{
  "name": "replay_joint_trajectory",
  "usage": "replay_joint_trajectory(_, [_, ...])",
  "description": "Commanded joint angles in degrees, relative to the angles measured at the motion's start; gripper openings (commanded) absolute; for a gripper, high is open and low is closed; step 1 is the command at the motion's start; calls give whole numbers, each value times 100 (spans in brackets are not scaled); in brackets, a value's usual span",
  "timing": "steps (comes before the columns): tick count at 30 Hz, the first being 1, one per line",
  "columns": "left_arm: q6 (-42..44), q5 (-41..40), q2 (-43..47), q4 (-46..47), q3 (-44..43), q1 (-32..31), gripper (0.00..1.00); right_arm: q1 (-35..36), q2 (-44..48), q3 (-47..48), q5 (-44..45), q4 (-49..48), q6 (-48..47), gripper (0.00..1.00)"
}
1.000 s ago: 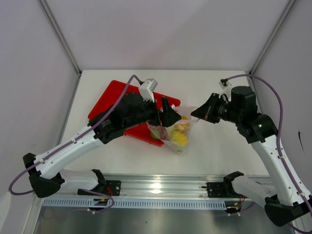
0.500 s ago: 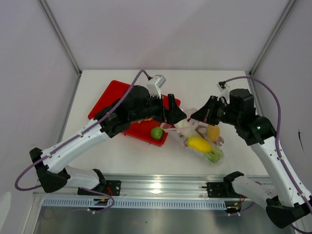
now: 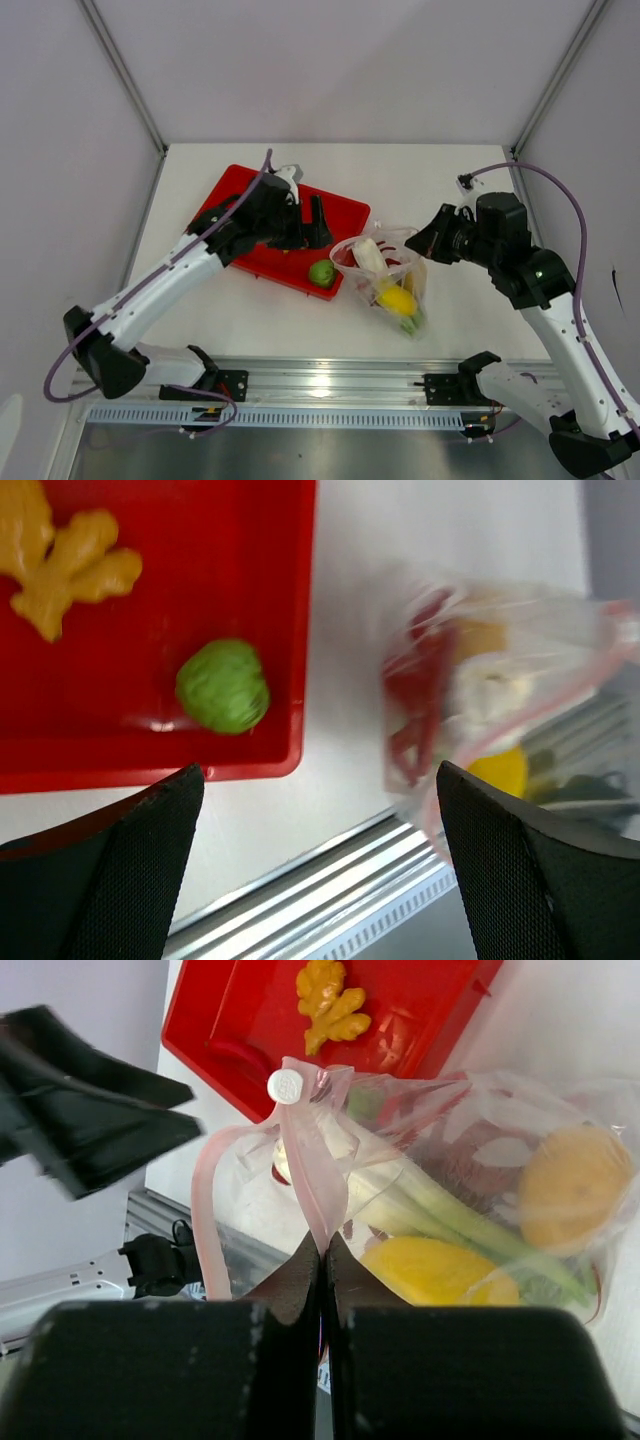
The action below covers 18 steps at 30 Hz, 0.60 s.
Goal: Place the food in the zip-top bag and seal the zipper
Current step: Pick up the fake fruit from the bin.
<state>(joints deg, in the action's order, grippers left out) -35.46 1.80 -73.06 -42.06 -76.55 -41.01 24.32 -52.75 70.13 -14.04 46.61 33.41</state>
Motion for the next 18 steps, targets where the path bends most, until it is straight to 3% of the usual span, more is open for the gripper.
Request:
replay_joint_trajectory(1, [31, 206, -794, -636, 53, 50, 99, 20, 212, -96, 419, -73, -142, 0])
replay_joint_trajectory(7, [-136, 690, -1781, -461, -306, 94, 97, 12, 371, -87, 762, 225, -282, 0])
replay_joint_trajectory(12, [-163, 523, -2606, -540, -623, 94, 96, 12, 476, -122, 842, 322, -317, 0])
replay_joint_trajectory(18, [-189, 277, -2942, -443, -633, 102, 96, 3, 485, -131, 781, 305, -326, 0])
